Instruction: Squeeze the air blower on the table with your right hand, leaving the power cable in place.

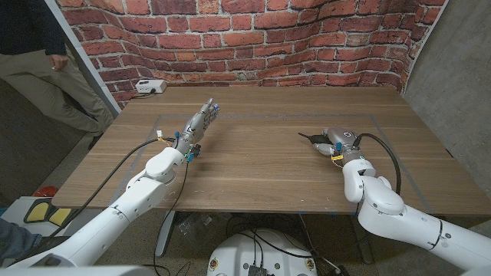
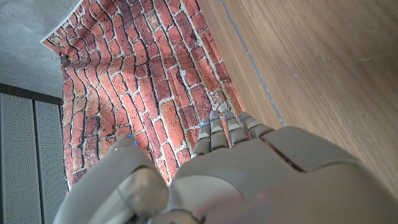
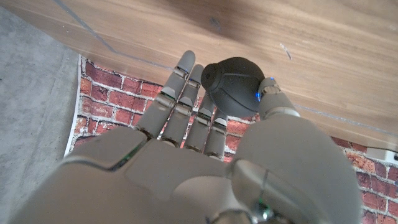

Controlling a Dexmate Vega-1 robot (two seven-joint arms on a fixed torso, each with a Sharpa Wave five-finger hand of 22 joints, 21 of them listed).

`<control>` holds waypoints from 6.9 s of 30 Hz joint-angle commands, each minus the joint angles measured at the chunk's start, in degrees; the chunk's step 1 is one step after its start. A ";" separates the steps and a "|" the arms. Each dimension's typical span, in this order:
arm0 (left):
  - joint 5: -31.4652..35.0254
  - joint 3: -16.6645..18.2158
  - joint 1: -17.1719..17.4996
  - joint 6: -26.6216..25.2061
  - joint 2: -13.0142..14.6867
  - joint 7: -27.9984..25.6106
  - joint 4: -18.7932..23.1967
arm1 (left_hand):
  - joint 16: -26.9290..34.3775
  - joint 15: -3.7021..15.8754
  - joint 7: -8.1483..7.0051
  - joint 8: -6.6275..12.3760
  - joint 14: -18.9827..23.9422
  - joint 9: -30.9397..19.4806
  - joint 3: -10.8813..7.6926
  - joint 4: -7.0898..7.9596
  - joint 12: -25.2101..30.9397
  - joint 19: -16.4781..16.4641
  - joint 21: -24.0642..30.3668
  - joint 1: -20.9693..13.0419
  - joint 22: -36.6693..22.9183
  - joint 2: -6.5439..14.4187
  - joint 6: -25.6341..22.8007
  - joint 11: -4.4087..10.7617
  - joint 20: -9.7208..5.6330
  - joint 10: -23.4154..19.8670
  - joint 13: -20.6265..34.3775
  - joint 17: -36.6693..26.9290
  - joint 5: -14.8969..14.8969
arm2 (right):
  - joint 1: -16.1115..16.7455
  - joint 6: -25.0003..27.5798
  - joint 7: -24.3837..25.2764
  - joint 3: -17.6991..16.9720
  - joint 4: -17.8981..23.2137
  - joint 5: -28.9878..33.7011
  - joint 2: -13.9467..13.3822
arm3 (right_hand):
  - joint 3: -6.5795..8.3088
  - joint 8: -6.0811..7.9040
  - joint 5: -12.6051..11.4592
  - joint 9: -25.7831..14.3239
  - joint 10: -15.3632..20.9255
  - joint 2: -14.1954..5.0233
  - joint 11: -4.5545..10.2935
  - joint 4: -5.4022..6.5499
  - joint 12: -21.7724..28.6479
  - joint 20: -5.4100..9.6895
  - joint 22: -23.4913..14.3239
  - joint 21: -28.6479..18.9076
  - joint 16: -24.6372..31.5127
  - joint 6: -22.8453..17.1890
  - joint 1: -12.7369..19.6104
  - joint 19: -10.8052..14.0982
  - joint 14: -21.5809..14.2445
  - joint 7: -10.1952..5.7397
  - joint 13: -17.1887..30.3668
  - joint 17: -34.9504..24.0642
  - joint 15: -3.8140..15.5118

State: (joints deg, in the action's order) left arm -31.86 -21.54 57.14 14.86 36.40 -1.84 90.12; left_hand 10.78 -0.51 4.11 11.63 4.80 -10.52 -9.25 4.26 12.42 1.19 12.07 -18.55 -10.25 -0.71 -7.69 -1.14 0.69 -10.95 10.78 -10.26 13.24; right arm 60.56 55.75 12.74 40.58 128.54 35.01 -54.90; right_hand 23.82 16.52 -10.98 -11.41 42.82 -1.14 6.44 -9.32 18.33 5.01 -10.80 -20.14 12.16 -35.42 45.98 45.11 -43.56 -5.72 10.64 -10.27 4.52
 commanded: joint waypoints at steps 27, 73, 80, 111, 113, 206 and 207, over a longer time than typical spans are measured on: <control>-0.25 0.63 0.95 0.79 0.37 0.06 0.74 | 0.11 -0.04 -0.50 -0.09 0.89 -0.19 0.50 -0.05 -0.32 0.16 -0.03 -0.79 -0.31 0.07 -0.53 0.04 0.50 -0.46 0.26 -0.20 -0.48 | 9.72 -8.40 13.74 -11.14 3.48 1.69 1.95 | 0.66 0.22 0.29 -0.20 1.26 -0.26 0.26 0.15 -0.55 4.41 -0.42 -0.73 0.02 -1.31 1.15 1.09 -1.91 -0.06 -0.01 -0.24 5.19; 0.07 0.95 1.81 0.88 0.54 -0.71 1.94 | 0.05 0.02 -0.60 -0.15 1.04 -0.20 0.81 -0.04 -0.44 0.23 -0.07 -0.95 -0.31 0.24 -0.68 0.01 0.58 -0.59 0.27 -0.20 -0.65 | 13.51 -14.74 19.00 -14.73 0.45 2.81 6.23 | 4.20 3.41 0.74 -0.28 17.58 -2.13 3.55 -0.09 -0.25 7.17 -1.46 -6.42 0.52 -16.60 11.45 7.78 -14.24 -4.87 0.03 -0.76 8.86; 0.18 0.91 1.82 0.78 0.49 -0.92 2.09 | 0.03 0.00 -0.64 -0.14 1.02 -0.20 0.85 -0.03 -0.46 0.22 -0.07 -0.96 -0.32 0.26 -0.73 0.06 0.56 -0.57 0.27 -0.20 -0.67 | 13.77 -15.47 19.13 -15.28 0.29 2.47 6.41 | 3.84 3.74 0.83 -0.42 18.98 -2.61 3.70 0.15 -0.37 7.17 -1.62 -7.25 0.75 -17.93 11.92 8.57 -15.63 -5.10 0.11 -0.91 8.98; 0.09 0.98 1.33 -0.07 0.76 -0.98 2.46 | 0.03 0.03 -0.71 -0.13 1.08 -0.21 1.05 -0.01 -0.49 0.38 -0.12 -1.03 -0.32 0.39 -0.90 0.26 0.66 -0.67 0.27 -0.20 -0.75 | 13.88 -13.38 17.62 -14.99 1.02 3.65 6.67 | 0.67 0.25 0.80 -0.39 13.73 -0.10 3.32 1.67 -4.77 7.05 -1.31 -7.43 -1.28 -12.72 8.20 5.60 -12.35 -3.32 0.30 -0.63 8.21; 0.11 1.03 1.37 -0.06 0.81 -1.03 2.53 | 0.02 0.04 -0.69 -0.13 1.07 -0.21 1.06 -0.01 -0.49 0.38 -0.12 -1.04 -0.32 0.40 -0.92 0.24 0.68 -0.67 0.28 -0.20 -0.75 | 13.76 -13.38 17.44 -14.89 1.05 3.72 6.64 | 0.66 0.22 0.79 -0.39 13.63 -0.07 3.33 1.67 -4.83 7.05 -1.30 -7.42 -1.28 -12.71 8.16 5.55 -12.32 -3.30 0.30 -0.64 8.22; 0.87 0.48 1.79 -0.33 0.68 -1.62 3.27 | -0.04 0.10 -0.75 -0.24 1.00 -0.23 1.56 -0.10 -0.62 0.91 -0.24 -1.52 -0.34 0.76 -0.90 0.36 0.96 -0.63 0.30 -0.20 -0.92 | 1.32 -7.34 -0.04 2.01 -9.21 7.52 6.54 | -4.26 -6.04 -0.21 -0.13 1.66 4.23 1.86 3.73 -7.89 3.57 -0.48 -4.09 -2.13 -2.45 -2.33 -4.55 1.26 -1.59 0.37 -0.99 3.97; 0.87 0.45 1.76 -0.23 0.57 -1.63 3.21 | -0.04 0.10 -0.77 -0.24 0.99 -0.23 1.57 -0.10 -0.61 0.92 -0.24 -1.53 -0.34 0.77 -0.92 0.34 0.96 -0.65 0.30 -0.20 -0.92 | 1.25 -7.20 -0.18 2.11 -9.27 7.57 6.59 | -4.29 -6.06 -0.21 -0.14 1.52 4.24 1.87 3.75 -7.87 3.51 -0.47 -4.04 -2.13 -2.28 -2.41 -4.68 1.39 -1.63 0.37 -0.99 3.97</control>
State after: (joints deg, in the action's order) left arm -31.15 -20.89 58.87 14.46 37.24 -3.37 93.31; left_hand 10.78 -0.61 3.50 11.41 5.30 -10.52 -7.75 4.19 11.98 1.77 11.85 -19.97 -10.25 -0.20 -8.30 -1.03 1.54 -11.66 10.78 -10.25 12.41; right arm 63.85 46.27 14.93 39.36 121.19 40.15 -48.71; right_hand 19.91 10.59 -10.82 -11.43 44.87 3.14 8.21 -5.60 10.55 4.08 -11.18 -24.34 10.16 -38.26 44.30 40.66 -42.79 -7.18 10.79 -11.07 4.38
